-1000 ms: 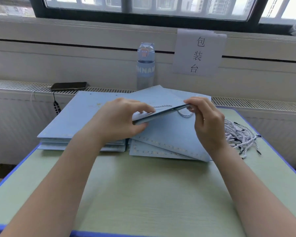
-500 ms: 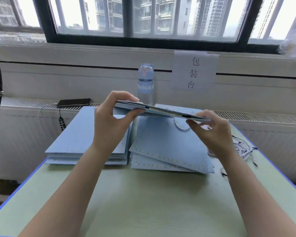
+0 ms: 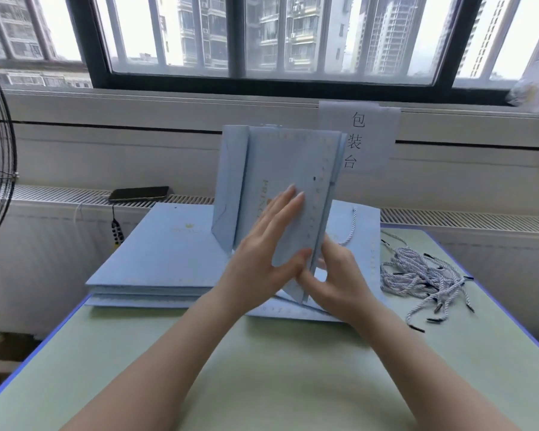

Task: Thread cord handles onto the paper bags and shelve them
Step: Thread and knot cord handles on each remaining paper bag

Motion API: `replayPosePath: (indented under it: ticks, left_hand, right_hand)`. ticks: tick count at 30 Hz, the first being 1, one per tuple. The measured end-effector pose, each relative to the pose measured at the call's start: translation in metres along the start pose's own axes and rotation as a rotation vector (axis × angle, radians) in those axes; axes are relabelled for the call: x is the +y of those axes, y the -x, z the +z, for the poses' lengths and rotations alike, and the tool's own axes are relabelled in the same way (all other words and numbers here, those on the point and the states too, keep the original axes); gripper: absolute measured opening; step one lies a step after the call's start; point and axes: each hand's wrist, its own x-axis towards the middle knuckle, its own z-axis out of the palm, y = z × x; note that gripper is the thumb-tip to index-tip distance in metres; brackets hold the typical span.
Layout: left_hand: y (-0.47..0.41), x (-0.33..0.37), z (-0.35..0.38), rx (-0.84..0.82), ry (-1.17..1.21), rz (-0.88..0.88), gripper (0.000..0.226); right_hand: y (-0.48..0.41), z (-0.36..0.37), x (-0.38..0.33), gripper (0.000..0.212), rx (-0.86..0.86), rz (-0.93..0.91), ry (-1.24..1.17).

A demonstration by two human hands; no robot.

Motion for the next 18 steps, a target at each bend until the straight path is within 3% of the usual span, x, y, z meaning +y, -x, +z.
replayPosePath:
  ticks: [2,4,10,14,18]
  left_hand:
    - [0.002,-0.007,0.0,-0.036,0.049,-0.071,0.06]
    - [0.005,-0.011,0.001,-0.134,0.054,-0.133,0.058]
    - [0.012,-0.004,0.015,-0.398,-0.117,-0.127,0.087]
    - [0.013,-0.004,0.018,-0.464,-0.114,-0.132,0.078]
    - [0.013,-0.01,0.012,-0.538,-0.073,-0.17,0.067]
  right_hand:
    - [-0.001,-0.007,-0.001,0.033,-0.022,0.168,-0.29]
    - [-0.002,-0.013,0.003,0.035,0.072,0.25,-0.405]
    - [-0.009,-0.012,0.007,0.039,0.506,0.353,-0.224]
    - [-0.013,-0.031,0.014,0.075,0.73,0.347,-0.186]
    - [-0.014,-0.059,0.026,0.045,0.633,0.466,-0.075]
